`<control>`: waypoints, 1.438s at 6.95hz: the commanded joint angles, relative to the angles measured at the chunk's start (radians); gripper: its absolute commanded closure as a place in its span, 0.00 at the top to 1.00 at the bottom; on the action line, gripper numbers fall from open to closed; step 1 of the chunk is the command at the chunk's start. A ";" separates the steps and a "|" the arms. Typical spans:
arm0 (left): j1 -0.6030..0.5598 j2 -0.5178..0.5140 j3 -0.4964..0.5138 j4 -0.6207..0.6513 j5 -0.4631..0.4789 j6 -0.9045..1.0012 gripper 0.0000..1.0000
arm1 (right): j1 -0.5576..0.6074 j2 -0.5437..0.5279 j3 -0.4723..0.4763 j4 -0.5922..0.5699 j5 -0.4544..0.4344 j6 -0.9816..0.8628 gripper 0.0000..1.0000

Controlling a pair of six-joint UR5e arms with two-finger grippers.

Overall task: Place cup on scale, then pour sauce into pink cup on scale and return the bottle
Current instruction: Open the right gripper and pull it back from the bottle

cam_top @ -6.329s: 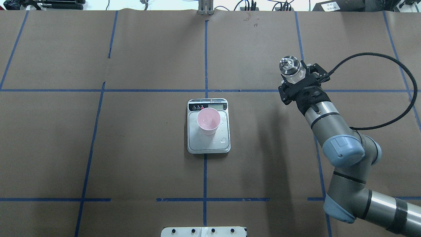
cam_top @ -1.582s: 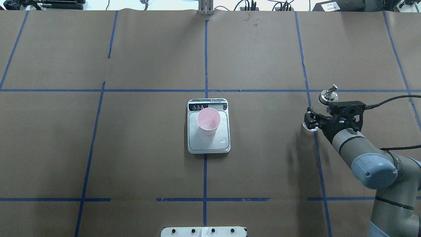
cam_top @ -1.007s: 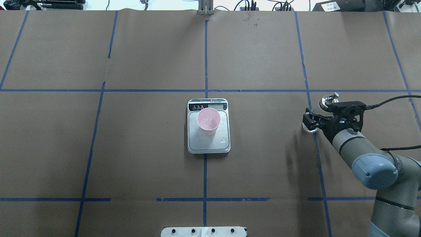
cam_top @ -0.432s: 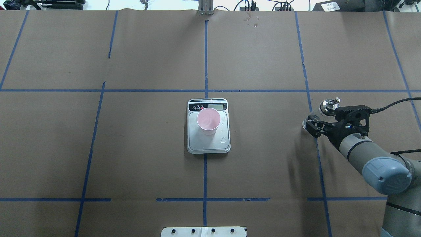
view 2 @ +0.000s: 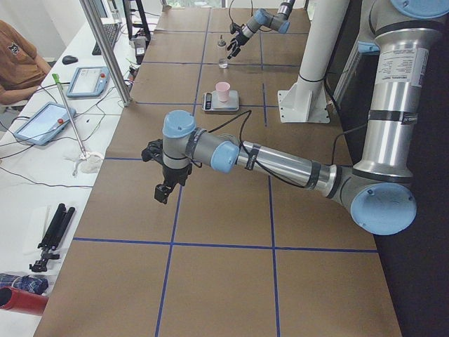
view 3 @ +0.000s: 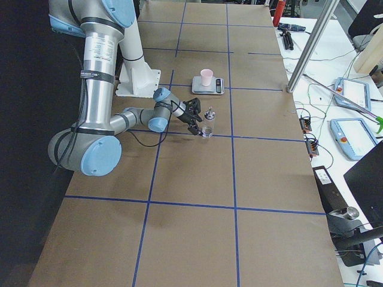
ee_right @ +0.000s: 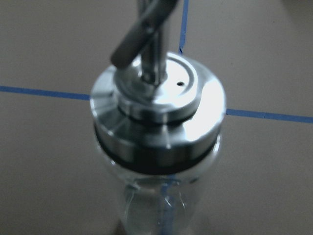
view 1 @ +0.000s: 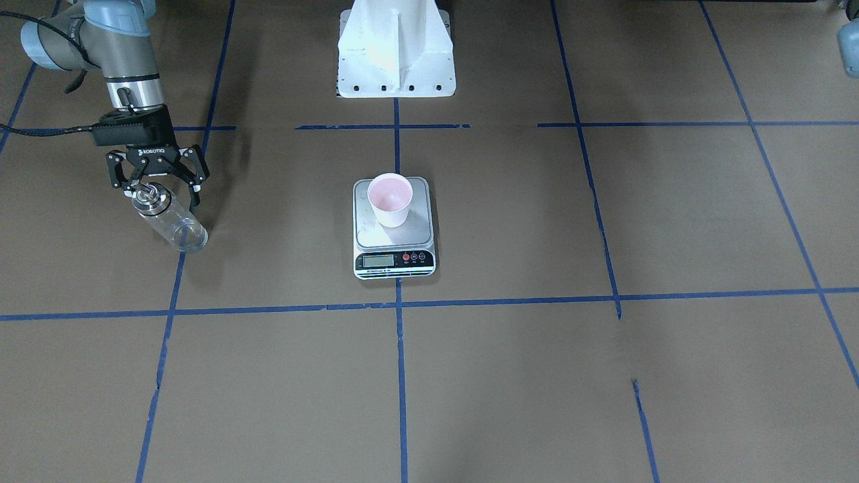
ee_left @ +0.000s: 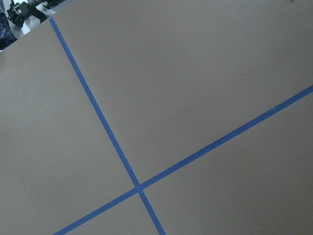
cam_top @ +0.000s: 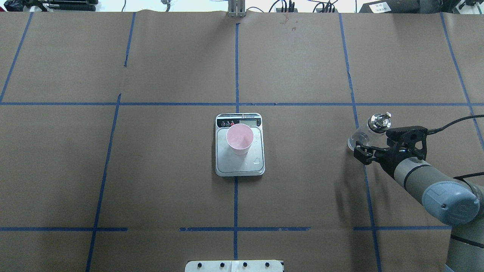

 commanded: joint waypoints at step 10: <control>0.000 0.012 -0.004 -0.006 -0.003 0.000 1.00 | 0.063 -0.170 0.371 -0.370 0.521 -0.001 1.00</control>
